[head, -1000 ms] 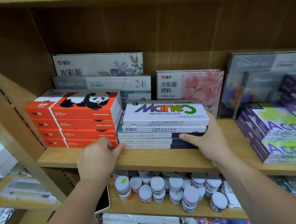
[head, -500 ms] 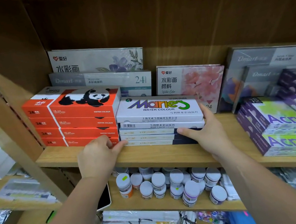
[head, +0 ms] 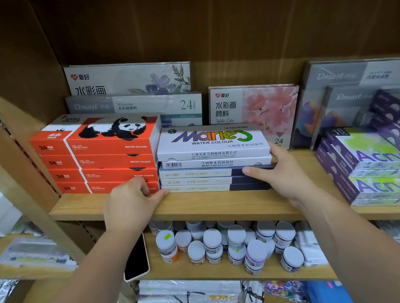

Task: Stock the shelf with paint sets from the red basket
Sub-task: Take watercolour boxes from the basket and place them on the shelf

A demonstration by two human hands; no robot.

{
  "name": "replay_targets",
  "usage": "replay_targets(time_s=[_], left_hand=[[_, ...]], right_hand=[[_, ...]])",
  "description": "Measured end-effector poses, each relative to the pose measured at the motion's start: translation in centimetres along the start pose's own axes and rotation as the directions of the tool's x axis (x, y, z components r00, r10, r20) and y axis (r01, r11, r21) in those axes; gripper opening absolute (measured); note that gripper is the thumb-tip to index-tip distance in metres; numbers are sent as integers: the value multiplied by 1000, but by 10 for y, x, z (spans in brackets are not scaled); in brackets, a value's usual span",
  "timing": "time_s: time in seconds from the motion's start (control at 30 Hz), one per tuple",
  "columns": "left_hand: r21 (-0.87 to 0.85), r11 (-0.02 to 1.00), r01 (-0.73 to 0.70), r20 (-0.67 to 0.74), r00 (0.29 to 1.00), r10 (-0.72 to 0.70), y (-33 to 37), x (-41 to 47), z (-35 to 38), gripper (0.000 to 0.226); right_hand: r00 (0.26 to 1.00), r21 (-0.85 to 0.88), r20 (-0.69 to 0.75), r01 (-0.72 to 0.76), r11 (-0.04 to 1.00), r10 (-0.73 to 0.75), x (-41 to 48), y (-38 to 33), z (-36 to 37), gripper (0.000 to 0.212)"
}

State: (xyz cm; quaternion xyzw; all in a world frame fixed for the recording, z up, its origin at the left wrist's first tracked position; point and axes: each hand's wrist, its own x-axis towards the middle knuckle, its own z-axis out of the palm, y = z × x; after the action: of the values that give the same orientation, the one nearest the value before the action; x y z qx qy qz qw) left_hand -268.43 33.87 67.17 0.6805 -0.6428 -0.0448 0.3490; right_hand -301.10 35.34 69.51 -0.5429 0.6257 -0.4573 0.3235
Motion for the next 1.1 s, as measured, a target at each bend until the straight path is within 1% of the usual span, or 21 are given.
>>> replay_targets(time_s=[0.03,0.2,0.3,0.37,0.43,0.53,0.6,0.63,0.67,0.7,0.73,0.77,0.83,0.87,0.93,0.97,1.03,1.07,1.1], left_hand=[[3,1000,-5,-4,1000,5,0,0,0,54],[17,1000,7,-23,1000,-7,3,0,0,54],[11,1000,23,-32,999,-22,5,-1,-1,54],[10,1000,29,-36,999,-28,7,-3,-2,54],[8,1000,30,-34,999,-29,8,-5,-2,52],[-32,999,6,-48,999,-8,13,-10,-5,45],[-97,995,-11,-71,998,5,18,-14,-9,38],[-122,992,-31,-84,996,21,20,-16,-11,33],[-138,989,-56,-98,994,42,21,-17,-13,29],[-150,986,-75,-109,992,58,23,-19,-15,27],[-159,984,-85,-117,991,67,24,-19,-16,26],[-162,982,-93,-119,990,74,24,-20,-16,27],[-152,981,-118,-111,989,102,22,-21,-16,30],[-148,980,-131,-104,988,117,21,-22,-15,31],[-144,978,-153,-102,985,140,21,-22,-16,36],[-136,975,-173,-114,981,158,22,-22,-17,39],[-79,960,-268,-177,952,251,29,-16,-19,45],[-26,943,-333,-209,924,321,34,-11,-20,47],[30,917,-399,-232,889,394,40,-6,-21,51]], right_hand=[[1000,-7,-13,9,1000,-9,-1,1,1,89],[998,-84,-57,33,996,-38,-9,-1,4,71],[999,-102,-10,36,994,-38,-9,-8,3,59],[999,-112,17,35,993,-33,-10,-11,1,57],[998,-126,44,48,991,-43,-12,-11,-1,61],[997,-148,46,60,987,-54,-14,-11,0,72],[999,-97,39,41,994,-37,-15,-9,-1,85],[999,-25,26,22,999,-22,-16,-7,-3,94],[1000,70,10,5,998,-6,-19,-7,-4,95],[1000,156,12,7,988,-9,-24,-7,-2,81],[999,188,28,15,982,-21,-30,-7,2,63],[999,194,41,25,981,-33,-34,-6,8,59],[998,174,28,44,984,-50,-40,-5,21,77],[998,176,11,53,983,-56,-40,-6,24,82],[998,201,7,60,978,-63,-39,-5,24,73],[998,184,11,55,981,-58,-38,-4,22,68],[999,92,6,46,995,-47,-36,0,15,65],[999,39,-6,48,998,-48,-35,3,12,67],[999,0,-19,48,999,-48,-33,4,11,73]])
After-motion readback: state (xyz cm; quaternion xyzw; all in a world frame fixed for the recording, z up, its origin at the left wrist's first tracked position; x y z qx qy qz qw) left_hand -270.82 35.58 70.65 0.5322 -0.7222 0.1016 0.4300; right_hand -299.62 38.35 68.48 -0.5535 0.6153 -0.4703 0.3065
